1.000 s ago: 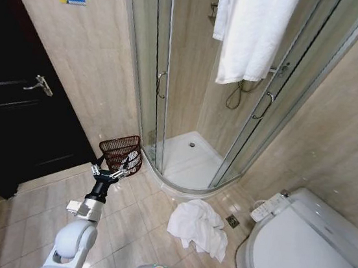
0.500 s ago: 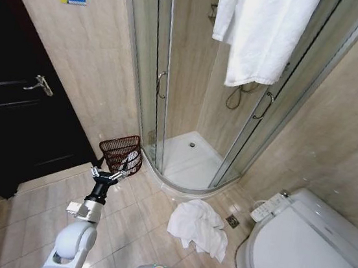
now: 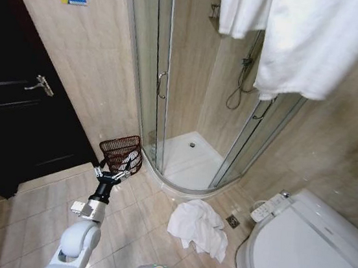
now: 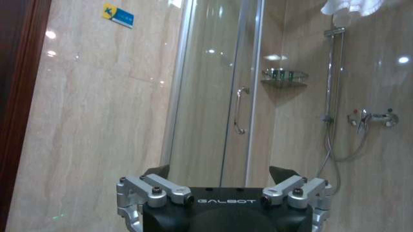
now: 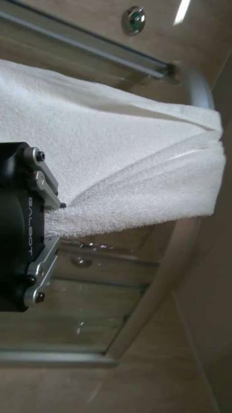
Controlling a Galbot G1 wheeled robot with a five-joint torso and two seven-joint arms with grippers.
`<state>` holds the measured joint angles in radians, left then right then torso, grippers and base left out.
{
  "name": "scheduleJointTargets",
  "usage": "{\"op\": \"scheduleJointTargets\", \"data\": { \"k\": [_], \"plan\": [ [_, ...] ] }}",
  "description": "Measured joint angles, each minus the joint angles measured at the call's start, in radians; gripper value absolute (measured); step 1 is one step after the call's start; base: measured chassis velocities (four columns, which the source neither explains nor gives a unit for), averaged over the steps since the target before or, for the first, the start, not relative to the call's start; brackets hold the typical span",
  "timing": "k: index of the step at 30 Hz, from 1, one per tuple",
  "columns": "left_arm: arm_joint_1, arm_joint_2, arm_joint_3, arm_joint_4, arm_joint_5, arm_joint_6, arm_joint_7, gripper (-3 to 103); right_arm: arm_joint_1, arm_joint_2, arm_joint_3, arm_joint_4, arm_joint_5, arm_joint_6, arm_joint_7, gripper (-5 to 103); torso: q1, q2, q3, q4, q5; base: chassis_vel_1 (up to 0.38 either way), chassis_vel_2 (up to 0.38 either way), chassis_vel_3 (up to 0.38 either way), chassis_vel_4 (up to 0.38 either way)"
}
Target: Discard the used towel into the hamper.
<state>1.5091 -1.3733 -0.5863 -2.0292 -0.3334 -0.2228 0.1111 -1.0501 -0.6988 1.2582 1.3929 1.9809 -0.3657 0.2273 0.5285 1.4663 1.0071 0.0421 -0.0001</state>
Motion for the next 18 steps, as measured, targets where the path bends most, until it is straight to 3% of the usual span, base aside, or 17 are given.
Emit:
{"op": "scheduleJointTargets", "data": {
  "k": [12, 18],
  "plan": [
    [0.012, 0.003, -0.023, 0.003, -0.024, -0.013, -0.001, 100, 0.131, 0.177, -0.045, 0.188, -0.009, -0.100, 0.090, 3, 0.000, 0.000, 0.000, -0.0005, 0.0007, 0.000, 0.000, 0.000, 0.000],
    [0.035, -0.009, -0.045, -0.016, -0.024, -0.022, -0.003, 100, 0.147, 0.278, -0.042, 0.262, -0.035, -0.111, 0.101, 3, 0.000, 0.000, 0.000, -0.0001, 0.0001, 0.000, 0.000, 0.000, 0.000]
  ]
}}
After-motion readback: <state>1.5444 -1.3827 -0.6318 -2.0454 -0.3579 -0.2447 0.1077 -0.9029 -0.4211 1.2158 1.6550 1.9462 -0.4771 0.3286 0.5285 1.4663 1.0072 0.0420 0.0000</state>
